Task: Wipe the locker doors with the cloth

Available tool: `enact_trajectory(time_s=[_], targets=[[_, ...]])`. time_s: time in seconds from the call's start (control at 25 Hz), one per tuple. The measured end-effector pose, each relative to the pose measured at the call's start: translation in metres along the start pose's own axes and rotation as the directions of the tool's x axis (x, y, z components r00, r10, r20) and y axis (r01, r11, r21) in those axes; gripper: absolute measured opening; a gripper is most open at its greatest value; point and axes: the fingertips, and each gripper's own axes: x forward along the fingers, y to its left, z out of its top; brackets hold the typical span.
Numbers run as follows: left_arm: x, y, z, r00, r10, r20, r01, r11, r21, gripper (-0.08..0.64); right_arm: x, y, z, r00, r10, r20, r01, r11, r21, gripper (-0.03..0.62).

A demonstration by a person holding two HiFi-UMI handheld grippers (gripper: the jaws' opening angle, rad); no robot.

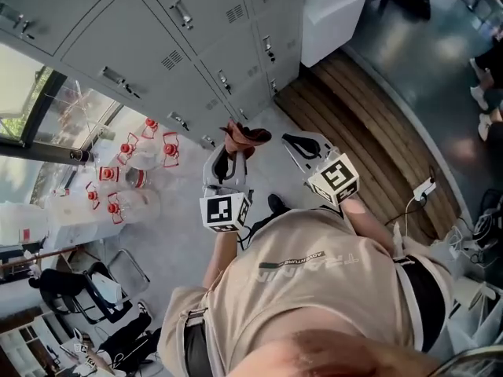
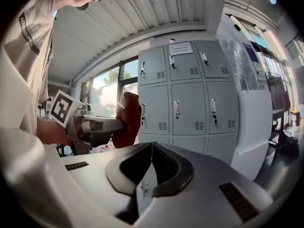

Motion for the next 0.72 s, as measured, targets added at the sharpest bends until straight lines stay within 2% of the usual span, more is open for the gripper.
enact_trajectory(time_s=[0.08, 0.32, 0.48, 0.6, 0.72], targets=[[0.017, 0.015, 0.005, 1.000, -0.023, 0.016, 0.023, 1.000, -0.009, 0.083, 0.020, -0.011, 0.010, 1.000, -0.021, 0.003, 0.022, 0.999, -0.028, 0.015], [0.061, 0.047, 0.001, 0.995, -0.095, 0.002, 0.095, 0.995, -0.003, 0.083, 0.070, -0.035, 0.016, 0.996, -0.084, 0.009, 0.084, 0.996, 0.006, 0.015], [0.096, 0.066, 0.000, 0.996, -0.093, -0.012, 0.093, 0.996, -0.015, 0.083, 0.088, -0.060, 0.014, 0.995, -0.103, -0.010, 0.104, 0.995, 0.005, 0.015], [0.130, 0.070, 0.000, 0.994, -0.103, -0.031, 0.103, 0.995, 0.006, 0.083, 0.101, -0.091, 0.013, 0.991, -0.130, -0.025, 0.129, 0.991, -0.040, 0.015], [0.164, 0.071, 0.008, 0.995, -0.092, -0.038, 0.093, 0.995, 0.026, 0.083, 0.116, -0.120, 0.014, 0.993, -0.116, -0.028, 0.114, 0.991, -0.068, 0.015]])
